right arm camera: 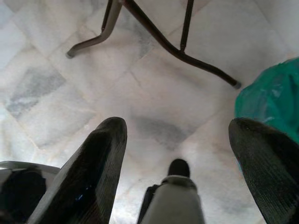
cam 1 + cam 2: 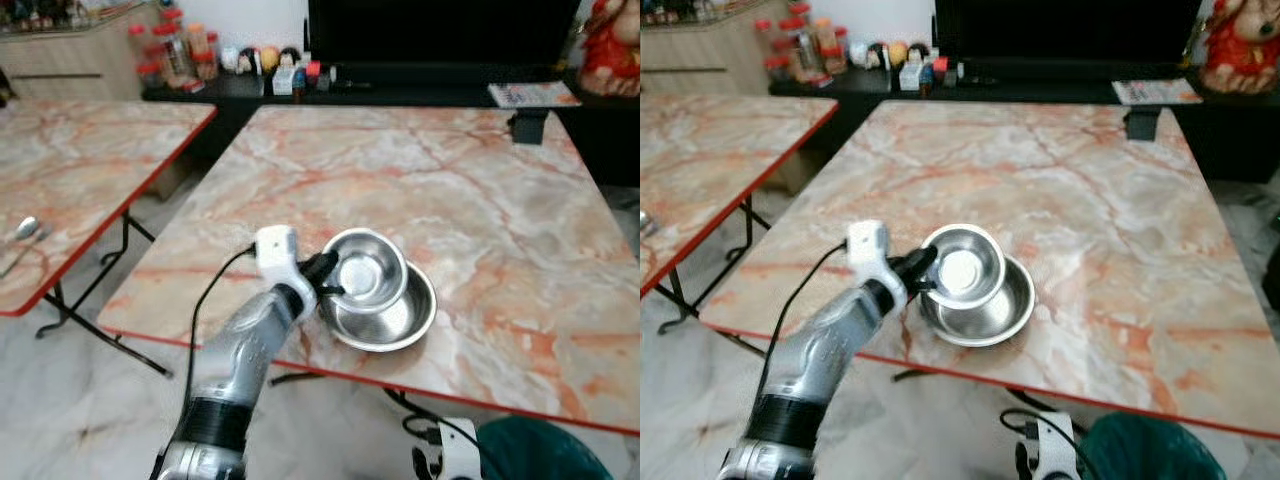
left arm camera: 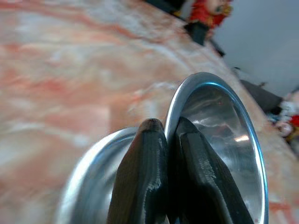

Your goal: Setting the table

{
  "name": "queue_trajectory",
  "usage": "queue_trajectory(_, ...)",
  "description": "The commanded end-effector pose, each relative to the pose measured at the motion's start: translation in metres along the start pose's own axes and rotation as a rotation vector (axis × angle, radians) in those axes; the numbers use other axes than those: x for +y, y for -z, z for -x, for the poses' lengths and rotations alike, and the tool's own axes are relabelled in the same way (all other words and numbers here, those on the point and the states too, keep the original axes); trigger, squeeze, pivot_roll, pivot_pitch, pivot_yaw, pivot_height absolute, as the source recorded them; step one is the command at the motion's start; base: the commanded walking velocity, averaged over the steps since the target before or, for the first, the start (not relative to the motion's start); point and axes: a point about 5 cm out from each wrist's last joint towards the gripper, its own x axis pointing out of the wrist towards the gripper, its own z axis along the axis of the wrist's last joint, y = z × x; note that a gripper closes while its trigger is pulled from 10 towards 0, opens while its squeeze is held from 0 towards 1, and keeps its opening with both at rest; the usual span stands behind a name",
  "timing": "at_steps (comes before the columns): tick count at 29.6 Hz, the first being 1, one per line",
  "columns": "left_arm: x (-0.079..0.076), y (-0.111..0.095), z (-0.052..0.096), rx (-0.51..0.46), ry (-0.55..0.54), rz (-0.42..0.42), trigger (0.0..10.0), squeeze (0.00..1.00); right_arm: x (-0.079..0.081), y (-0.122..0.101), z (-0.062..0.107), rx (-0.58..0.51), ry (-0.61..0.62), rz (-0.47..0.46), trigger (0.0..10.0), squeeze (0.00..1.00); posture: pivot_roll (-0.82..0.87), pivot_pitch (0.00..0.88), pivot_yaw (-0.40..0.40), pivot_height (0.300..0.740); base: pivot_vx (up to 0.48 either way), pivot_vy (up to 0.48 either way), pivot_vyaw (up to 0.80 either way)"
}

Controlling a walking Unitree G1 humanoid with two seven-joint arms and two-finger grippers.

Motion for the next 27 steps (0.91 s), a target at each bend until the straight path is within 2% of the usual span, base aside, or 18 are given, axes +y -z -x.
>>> queue_trajectory(1, 0.006, 0.001, 0.002, -0.003, -0.029, -0.03, 10.0, 0.0, -0.001, 0.0, 0.0, -0.002, 0.009, -0.014, 10.0, 0.0, -0.03, 0.0, 0.081, 0.723, 0.0, 0.0, 0.0)
queue_trajectory(4, 0.007, -0.002, 0.002, -0.009, -0.03, -0.064, 10.0, 0.0, -0.001, -0.001, 0.0, -0.005, 0.008, -0.013, 10.0, 0.0, -0.03, 0.0, 0.079, 0.723, 0.0, 0.0, 0.0)
queue_trajectory(9, 0.011, -0.003, 0.001, -0.002, -0.054, -0.058, 10.0, 0.0, 0.0, -0.002, 0.0, -0.006, 0.007, -0.013, 10.0, 0.0, -0.03, 0.0, 0.079, 0.723, 0.0, 0.0, 0.0)
queue_trajectory(13, 0.019, -0.001, 0.002, 0.038, -0.106, 0.033, 10.0, 0.0, 0.0, -0.001, 0.0, -0.004, 0.007, -0.015, 10.0, 0.0, -0.03, 0.0, 0.084, 0.723, 0.0, 0.0, 0.0)
queue_trajectory(15, 0.02, 0.0, 0.002, 0.052, -0.098, 0.047, 10.0, 0.0, 0.0, -0.001, 0.0, -0.003, 0.007, -0.016, 10.0, 0.0, -0.03, 0.0, 0.084, 0.723, 0.0, 0.0, 0.0)
queue_trajectory(22, 0.013, 0.004, 0.001, 0.084, -0.056, 0.079, 10.0, 0.0, 0.001, -0.001, 0.0, -0.005, 0.006, -0.02, 10.0, 0.0, -0.03, 0.0, 0.088, 0.723, 0.0, 0.0, 0.0)
queue_trajectory(27, 0.006, 0.011, 0.0, 0.142, -0.02, 0.083, 10.0, 0.0, 0.002, -0.001, 0.0, -0.005, 0.005, -0.022, 10.0, 0.0, -0.03, 0.0, 0.091, 0.723, 0.0, 0.0, 0.0)
